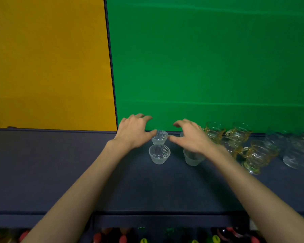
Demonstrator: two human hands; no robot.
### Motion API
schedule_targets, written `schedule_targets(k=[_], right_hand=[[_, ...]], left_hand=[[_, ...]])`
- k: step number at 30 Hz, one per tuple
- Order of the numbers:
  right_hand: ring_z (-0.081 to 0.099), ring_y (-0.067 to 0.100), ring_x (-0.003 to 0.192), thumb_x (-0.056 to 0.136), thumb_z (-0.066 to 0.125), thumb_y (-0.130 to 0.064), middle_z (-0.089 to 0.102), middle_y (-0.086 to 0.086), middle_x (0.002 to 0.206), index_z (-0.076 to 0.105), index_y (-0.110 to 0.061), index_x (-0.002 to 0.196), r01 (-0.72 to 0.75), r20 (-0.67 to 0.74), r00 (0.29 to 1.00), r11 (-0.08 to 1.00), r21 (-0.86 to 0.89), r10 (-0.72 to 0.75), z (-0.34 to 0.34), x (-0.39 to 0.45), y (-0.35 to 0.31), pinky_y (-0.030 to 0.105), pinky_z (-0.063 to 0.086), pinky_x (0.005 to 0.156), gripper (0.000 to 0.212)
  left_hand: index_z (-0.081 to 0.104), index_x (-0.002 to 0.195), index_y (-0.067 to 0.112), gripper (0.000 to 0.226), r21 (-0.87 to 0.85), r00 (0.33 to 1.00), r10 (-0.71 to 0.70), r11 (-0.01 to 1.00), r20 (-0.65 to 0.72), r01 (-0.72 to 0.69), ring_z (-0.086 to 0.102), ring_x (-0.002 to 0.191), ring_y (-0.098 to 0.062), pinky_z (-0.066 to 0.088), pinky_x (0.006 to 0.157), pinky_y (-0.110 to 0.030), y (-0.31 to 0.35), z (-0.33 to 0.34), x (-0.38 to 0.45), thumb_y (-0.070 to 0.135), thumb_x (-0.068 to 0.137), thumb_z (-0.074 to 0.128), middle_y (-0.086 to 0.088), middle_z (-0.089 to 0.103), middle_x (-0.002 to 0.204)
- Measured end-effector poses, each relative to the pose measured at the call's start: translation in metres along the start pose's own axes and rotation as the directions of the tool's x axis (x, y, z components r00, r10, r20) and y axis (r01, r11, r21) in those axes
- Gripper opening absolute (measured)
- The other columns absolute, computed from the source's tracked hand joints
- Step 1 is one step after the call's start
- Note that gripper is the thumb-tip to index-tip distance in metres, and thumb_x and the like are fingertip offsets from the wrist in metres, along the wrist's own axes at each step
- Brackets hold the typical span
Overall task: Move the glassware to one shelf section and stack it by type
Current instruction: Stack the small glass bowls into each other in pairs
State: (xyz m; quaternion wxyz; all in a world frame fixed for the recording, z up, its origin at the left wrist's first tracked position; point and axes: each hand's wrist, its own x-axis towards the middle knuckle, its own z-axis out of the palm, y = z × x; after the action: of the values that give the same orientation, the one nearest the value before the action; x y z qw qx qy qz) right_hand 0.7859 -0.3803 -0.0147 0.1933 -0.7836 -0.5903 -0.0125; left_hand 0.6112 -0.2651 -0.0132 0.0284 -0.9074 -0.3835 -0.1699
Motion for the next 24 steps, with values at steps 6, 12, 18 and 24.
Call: schedule_targets(k=[6,12,18,24], right_hand=[[0.051,0.031,0.128,0.085,0.062,-0.055,0.053,0.011,0.143,0.048,-0.016,0.142,0.043,0.14,0.99,0.942,-0.332,0.004,-0.023,0.03,0.025,0.042,0.043,0.101,0.07],[0.056,0.031,0.119,0.083,0.056,-0.065,0.064,0.011,0.127,0.055,-0.016,0.134,0.082,0.252,0.967,0.885,-0.459,0.041,-0.009,0.05,0.044,0.041,0.04,0.106,0.071],[0.056,0.027,0.12,0.081,0.054,-0.07,0.065,0.006,0.123,0.057,-0.019,0.132,0.076,0.392,0.911,0.879,-0.471,0.131,0.005,0.066,0.056,0.049,0.021,0.12,0.072],[0.062,0.03,0.104,0.075,0.073,-0.058,0.066,0.007,0.117,0.064,-0.014,0.119,0.051,0.35,0.933,0.932,-0.36,0.084,0.013,0.07,0.056,0.039,0.053,0.089,0.063]], left_hand=[[0.046,0.147,0.03,0.071,-0.008,0.993,-0.021,1.0,0.113,0.023,0.055,0.126,-0.03,0.043,0.1,-0.047,0.015,0.014,0.03,0.067,0.087,0.051,-0.006,0.058,0.14],[0.043,0.149,0.031,0.078,0.004,0.973,-0.068,0.998,0.222,0.068,0.055,0.127,-0.032,0.043,0.099,-0.045,0.027,0.028,0.051,0.072,0.083,0.052,-0.009,0.057,0.143],[0.053,0.142,0.03,0.078,0.034,0.955,-0.098,0.995,0.279,0.092,0.059,0.12,-0.032,0.044,0.095,-0.042,0.029,0.042,0.056,0.074,0.078,0.055,-0.009,0.063,0.133],[0.066,0.123,0.024,0.068,-0.014,0.959,-0.101,0.994,0.264,0.108,0.062,0.107,-0.032,0.045,0.086,-0.039,0.032,0.045,0.054,0.067,0.071,0.067,-0.008,0.068,0.116]])
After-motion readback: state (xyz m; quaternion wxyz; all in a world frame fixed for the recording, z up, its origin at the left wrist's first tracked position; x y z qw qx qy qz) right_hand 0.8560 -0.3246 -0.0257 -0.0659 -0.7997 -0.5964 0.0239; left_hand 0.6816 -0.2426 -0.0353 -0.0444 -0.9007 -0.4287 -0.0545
